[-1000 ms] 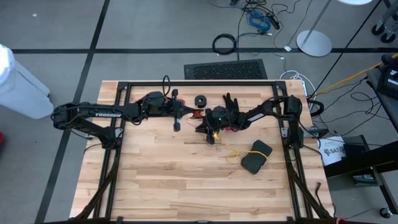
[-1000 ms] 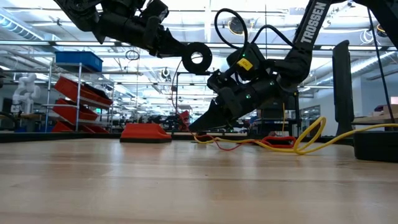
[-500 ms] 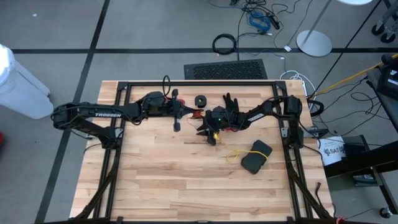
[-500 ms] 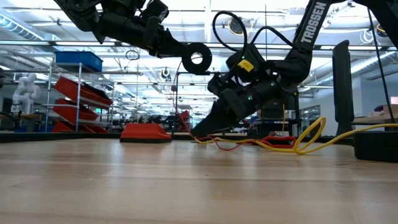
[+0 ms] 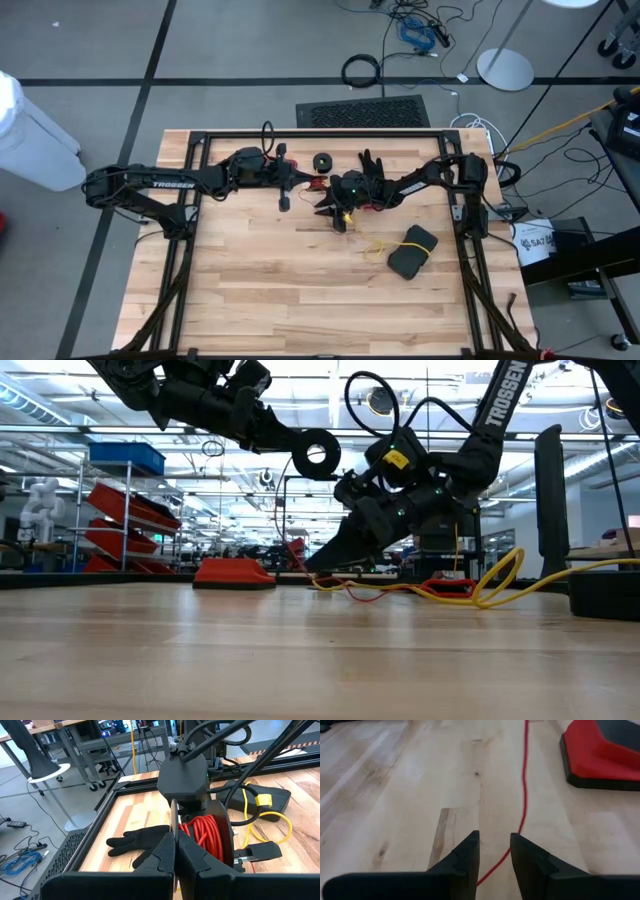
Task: Coil cords
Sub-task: Coil the red wire onto spool
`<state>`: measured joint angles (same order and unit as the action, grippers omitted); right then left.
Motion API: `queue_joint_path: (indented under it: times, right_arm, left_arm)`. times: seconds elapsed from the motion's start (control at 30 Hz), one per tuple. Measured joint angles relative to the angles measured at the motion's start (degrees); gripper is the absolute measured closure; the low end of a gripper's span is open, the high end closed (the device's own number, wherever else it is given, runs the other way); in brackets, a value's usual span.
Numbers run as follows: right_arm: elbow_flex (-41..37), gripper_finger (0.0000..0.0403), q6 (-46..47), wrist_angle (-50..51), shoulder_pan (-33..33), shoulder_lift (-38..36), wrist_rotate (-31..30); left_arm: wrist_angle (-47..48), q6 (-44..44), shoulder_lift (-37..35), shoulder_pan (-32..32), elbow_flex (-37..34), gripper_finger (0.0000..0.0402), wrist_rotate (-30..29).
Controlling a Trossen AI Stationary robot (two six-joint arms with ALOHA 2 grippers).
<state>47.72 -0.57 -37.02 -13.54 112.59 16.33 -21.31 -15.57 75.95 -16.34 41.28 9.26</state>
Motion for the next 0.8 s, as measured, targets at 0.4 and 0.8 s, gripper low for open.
queue_joint_path:
  times: [0.4, 0.8]
  right_arm:
    - [0.02, 0.0306, -1.67, 0.57, -0.33, -0.21, -3.03]
    - [0.57, 0.0306, -0.56, -3.44, -0.68, 4.72, -2.68]
  left_arm:
    - [-0.01, -0.06, -0.01, -0.02, 0.00, 0.0395, 0.00]
    - [-0.16, -0.15, -0.01, 0.00, 0.02, 0.0395, 0.00]
